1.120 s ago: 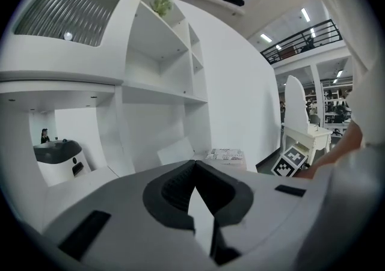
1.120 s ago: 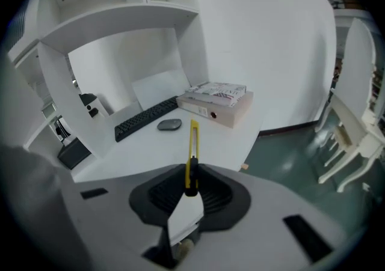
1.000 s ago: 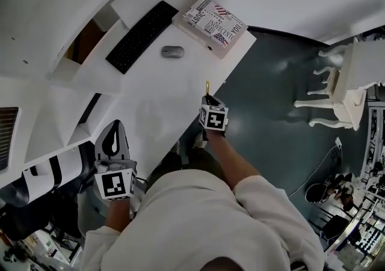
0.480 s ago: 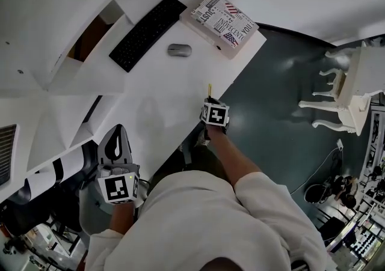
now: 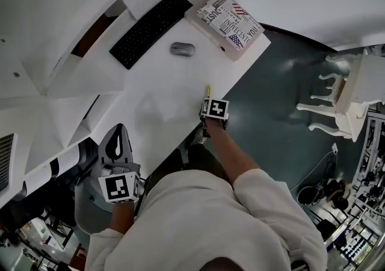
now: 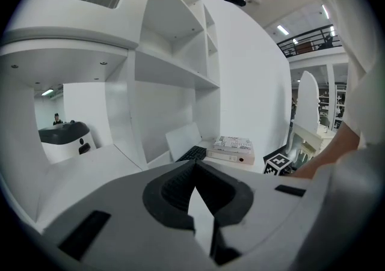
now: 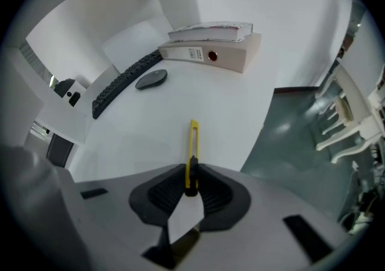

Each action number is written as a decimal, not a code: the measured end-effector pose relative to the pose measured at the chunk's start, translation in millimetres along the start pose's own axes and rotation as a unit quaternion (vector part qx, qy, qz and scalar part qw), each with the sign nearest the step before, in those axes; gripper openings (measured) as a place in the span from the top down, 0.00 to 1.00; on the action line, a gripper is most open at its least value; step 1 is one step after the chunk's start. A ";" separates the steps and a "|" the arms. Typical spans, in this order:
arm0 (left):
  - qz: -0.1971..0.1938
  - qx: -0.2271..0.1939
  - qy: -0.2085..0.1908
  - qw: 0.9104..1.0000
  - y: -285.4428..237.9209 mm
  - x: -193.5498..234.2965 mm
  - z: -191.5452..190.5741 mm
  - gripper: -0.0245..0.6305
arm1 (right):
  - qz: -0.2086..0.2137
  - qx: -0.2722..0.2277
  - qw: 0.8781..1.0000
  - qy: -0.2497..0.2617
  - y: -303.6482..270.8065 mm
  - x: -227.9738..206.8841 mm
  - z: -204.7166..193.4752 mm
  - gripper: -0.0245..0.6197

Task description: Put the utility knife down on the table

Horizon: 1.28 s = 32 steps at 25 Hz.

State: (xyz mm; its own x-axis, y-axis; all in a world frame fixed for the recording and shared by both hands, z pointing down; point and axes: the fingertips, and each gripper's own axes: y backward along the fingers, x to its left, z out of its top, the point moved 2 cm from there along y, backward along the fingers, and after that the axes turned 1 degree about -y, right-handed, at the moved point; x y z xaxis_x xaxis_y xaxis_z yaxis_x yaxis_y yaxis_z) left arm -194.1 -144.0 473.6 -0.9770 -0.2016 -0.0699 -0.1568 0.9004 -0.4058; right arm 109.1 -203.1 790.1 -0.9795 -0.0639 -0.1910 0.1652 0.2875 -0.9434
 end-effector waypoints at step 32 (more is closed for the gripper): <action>0.012 0.008 0.015 1.000 15.9 -3.5 -12.8 0.96 | 0.023 0.017 1.000 -0.005 -4.3 -1.8 -3.5 0.84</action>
State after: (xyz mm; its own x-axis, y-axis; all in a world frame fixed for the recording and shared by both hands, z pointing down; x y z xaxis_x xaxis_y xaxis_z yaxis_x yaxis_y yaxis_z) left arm -195.0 -124.1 479.0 -0.9844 -0.1680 -0.0517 -0.1314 0.8987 -0.4184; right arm 109.7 -200.8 795.4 -0.9698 -0.0604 -0.2364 0.2137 0.2570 -0.9425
